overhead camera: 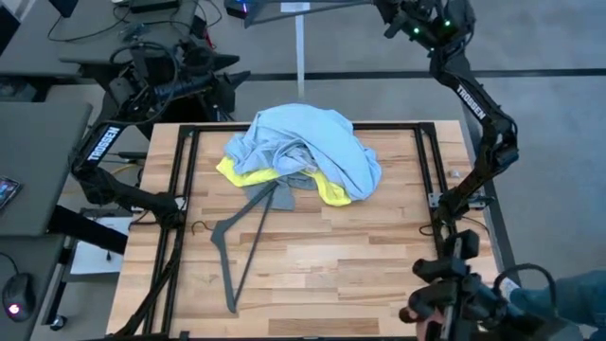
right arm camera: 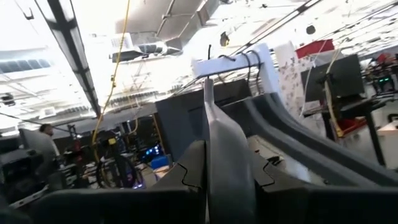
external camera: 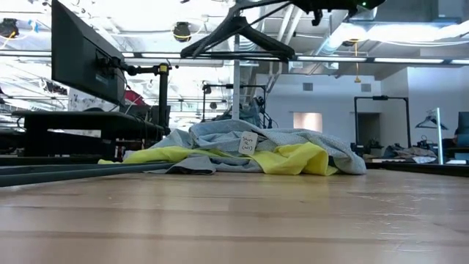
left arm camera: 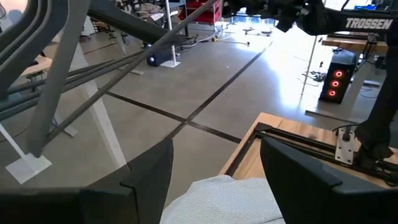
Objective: Hang clothes
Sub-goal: Hang the bottom black hanger on the clothes rack, then hang the black hanger on the clothes rack
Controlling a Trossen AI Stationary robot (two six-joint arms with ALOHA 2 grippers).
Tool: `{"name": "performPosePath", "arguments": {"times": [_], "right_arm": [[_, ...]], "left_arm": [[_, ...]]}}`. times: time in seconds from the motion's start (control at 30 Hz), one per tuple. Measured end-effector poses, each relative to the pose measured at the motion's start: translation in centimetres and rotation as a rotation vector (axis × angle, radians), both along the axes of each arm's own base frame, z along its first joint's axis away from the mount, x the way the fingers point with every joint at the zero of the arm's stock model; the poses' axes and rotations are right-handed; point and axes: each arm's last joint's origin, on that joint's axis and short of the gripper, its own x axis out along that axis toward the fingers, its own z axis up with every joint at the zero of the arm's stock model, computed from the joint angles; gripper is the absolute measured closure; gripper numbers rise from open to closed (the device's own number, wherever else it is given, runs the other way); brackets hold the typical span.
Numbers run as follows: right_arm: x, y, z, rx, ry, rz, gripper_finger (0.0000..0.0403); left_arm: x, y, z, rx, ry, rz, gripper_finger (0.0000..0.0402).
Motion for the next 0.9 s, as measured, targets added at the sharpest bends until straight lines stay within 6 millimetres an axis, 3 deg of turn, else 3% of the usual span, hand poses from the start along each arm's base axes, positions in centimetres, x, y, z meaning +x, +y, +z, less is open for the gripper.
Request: {"name": "performPosePath", "arguments": {"times": [0.2,0.37,0.57,0.7,0.9], "right_arm": [[-1.5,-0.7,0.1,0.036,0.036,-0.050,0.0377],[-1.5,-1.1,-0.7,0.096,0.089,-0.060,0.0367],[-1.9,-1.5,-1.9,0.158,0.194,-0.107,0.0255],[-2.8,-1.4,-3.4,0.225,0.366,-0.138,0.0182],[-4.0,-1.1,-6.7,0.402,0.631,-0.126,0.0146]], "left_arm": [[0.0,0.0,-0.1,-0.024,-0.003,0.006,0.0178],[0.0,0.0,-0.1,-0.026,-0.004,0.006,0.0178],[0.0,0.0,-0.1,-0.029,-0.006,0.007,0.0178],[0.0,0.0,-0.2,-0.033,-0.002,0.008,0.0178],[-0.1,0.0,-0.8,-0.069,0.049,0.016,0.0178]]}}
